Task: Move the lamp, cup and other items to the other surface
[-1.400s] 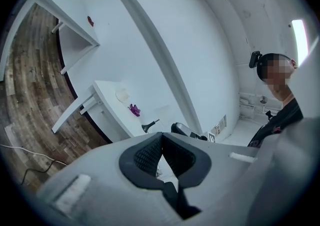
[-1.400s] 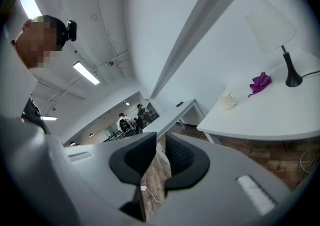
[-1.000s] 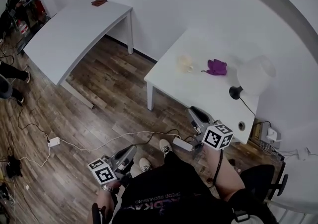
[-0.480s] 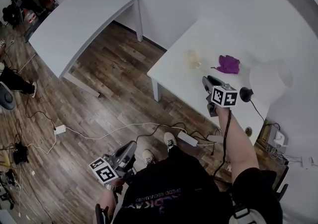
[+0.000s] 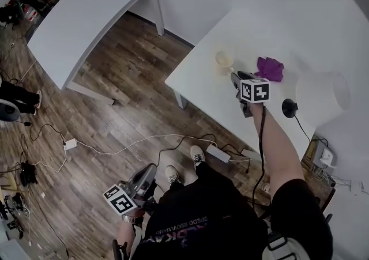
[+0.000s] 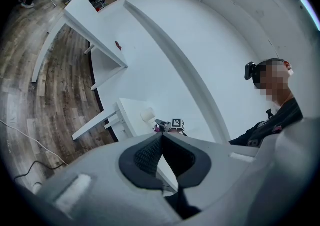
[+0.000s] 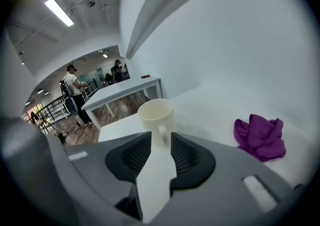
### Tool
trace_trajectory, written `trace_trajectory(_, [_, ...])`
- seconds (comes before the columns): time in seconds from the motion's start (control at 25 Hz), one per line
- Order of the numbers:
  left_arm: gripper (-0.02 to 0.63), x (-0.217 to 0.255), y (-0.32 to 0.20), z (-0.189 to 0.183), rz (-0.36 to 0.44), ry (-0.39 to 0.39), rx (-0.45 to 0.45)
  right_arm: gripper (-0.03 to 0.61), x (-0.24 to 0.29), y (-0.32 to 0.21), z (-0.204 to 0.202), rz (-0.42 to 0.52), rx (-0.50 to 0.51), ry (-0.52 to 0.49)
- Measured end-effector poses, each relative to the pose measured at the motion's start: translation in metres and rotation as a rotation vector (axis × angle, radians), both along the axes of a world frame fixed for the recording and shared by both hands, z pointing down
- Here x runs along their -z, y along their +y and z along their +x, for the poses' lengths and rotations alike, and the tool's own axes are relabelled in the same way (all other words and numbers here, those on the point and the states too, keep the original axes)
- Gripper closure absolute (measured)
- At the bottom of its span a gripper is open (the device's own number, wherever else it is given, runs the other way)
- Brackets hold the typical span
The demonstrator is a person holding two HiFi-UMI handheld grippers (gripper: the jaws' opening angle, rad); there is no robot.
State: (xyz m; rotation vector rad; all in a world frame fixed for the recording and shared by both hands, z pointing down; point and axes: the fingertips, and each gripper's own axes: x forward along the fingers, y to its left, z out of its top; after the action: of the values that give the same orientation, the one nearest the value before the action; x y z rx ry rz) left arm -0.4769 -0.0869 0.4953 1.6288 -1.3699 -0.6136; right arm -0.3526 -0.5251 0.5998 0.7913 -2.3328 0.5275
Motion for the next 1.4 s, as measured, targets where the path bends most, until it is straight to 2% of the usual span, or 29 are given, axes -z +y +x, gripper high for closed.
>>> trace_trajectory(0.4, [0.617,-0.008,-0.007,-0.002,-0.032,0.014,0.040,0.443,-0.031,-0.012,-0.022,-0.025,0.134,0.080])
trace_trajectory(0.48, [0.618,-0.009,-0.009,-0.002,-0.034,0.016,0.043,0.461,-0.032,-0.014,-0.021,-0.019,0.133,0.110])
trace_trajectory(0.56, [0.618,-0.009,-0.010,-0.002,-0.034,0.015,0.044,0.508,-0.031,-0.014,-0.019,-0.011,0.128,0.128])
trace_trajectory(1.04, [0.618,-0.007,-0.009,-0.005,-0.030,0.009,0.025,0.523,-0.031,-0.007,-0.018,0.005,0.109,0.142])
trace_trajectory(1.4, [0.618,0.000,-0.004,-0.004,-0.017,0.001,0.012,0.525,-0.028,0.013,-0.006,0.021,0.094,0.100])
